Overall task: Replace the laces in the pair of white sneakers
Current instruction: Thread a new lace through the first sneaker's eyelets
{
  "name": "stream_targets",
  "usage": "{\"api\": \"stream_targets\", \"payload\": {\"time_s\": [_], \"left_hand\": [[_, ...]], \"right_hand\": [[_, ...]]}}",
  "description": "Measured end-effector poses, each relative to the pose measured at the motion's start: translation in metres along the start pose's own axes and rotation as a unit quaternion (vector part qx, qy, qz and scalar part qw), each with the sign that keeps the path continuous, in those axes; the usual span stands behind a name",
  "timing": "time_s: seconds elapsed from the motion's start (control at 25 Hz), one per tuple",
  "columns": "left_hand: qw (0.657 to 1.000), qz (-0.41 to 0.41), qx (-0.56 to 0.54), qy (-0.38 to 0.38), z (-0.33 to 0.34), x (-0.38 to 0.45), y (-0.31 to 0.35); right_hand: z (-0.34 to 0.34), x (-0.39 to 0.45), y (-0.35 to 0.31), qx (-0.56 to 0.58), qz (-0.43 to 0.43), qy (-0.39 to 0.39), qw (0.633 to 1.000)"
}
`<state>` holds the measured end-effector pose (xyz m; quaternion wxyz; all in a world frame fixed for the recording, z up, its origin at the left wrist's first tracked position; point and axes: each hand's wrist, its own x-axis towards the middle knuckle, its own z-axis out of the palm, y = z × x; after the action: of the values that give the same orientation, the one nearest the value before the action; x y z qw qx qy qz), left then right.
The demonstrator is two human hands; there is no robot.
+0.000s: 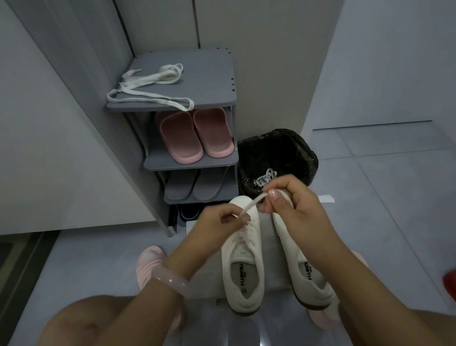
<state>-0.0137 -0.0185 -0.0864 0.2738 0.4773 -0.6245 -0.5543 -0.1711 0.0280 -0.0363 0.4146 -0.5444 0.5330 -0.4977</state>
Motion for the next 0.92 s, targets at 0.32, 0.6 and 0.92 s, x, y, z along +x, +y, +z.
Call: {"api": "stream_targets", "payload": {"time_s": [0.32, 0.6, 0.92], "left_hand": [[0.959, 0.032, 0.28, -0.03, -0.011, -0.004, 0.002], [0.853, 0.02, 0.477, -0.212, 0.004, -0.017, -0.026], [0.887, 0.009, 0.458, -0.058, 0.012, -0.023, -0.023]], "right_hand": [[0.042, -0.034, 0.066, -0.467, 0.071, -0.281, 0.835], [0.028, -0.024, 0.067, -0.346, 0.175, -0.374, 0.843], [-0.077, -0.004, 0.057, -0.503, 0.227, -0.156, 0.819]]}}
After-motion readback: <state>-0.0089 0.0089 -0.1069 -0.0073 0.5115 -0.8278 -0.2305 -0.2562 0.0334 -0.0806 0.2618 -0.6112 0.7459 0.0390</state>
